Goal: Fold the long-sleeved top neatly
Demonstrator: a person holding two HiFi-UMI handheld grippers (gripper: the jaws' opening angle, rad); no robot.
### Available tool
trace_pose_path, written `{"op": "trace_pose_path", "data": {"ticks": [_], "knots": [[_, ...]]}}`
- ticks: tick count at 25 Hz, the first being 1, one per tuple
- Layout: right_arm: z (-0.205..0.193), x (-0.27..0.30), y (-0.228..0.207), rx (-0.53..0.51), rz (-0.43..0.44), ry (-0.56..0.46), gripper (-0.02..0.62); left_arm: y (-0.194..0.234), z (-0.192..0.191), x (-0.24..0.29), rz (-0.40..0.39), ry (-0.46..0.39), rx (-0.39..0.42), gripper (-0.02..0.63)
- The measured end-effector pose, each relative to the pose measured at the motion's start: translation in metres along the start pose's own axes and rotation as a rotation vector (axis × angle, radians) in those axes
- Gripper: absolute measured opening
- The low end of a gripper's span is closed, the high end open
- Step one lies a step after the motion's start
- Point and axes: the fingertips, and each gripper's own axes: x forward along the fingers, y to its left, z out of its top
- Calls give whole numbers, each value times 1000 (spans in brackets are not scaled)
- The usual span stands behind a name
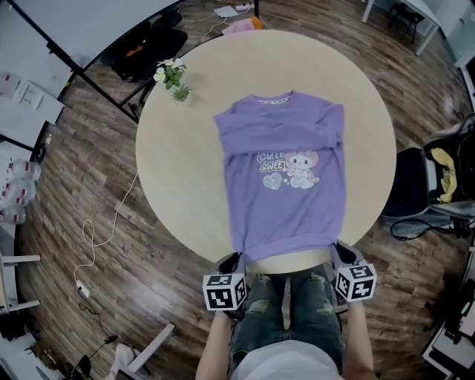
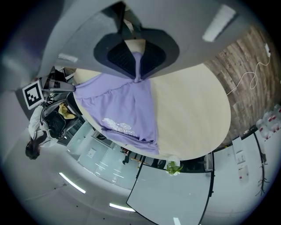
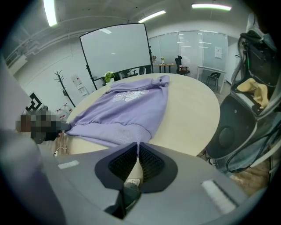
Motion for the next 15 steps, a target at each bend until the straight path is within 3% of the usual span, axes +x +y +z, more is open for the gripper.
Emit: {"op": "trace_pose_path", "data": {"ticks": [15], "knots": [[13, -54, 27, -104, 77, 37, 41, -2, 29, -38, -76, -14, 106, 34]]}}
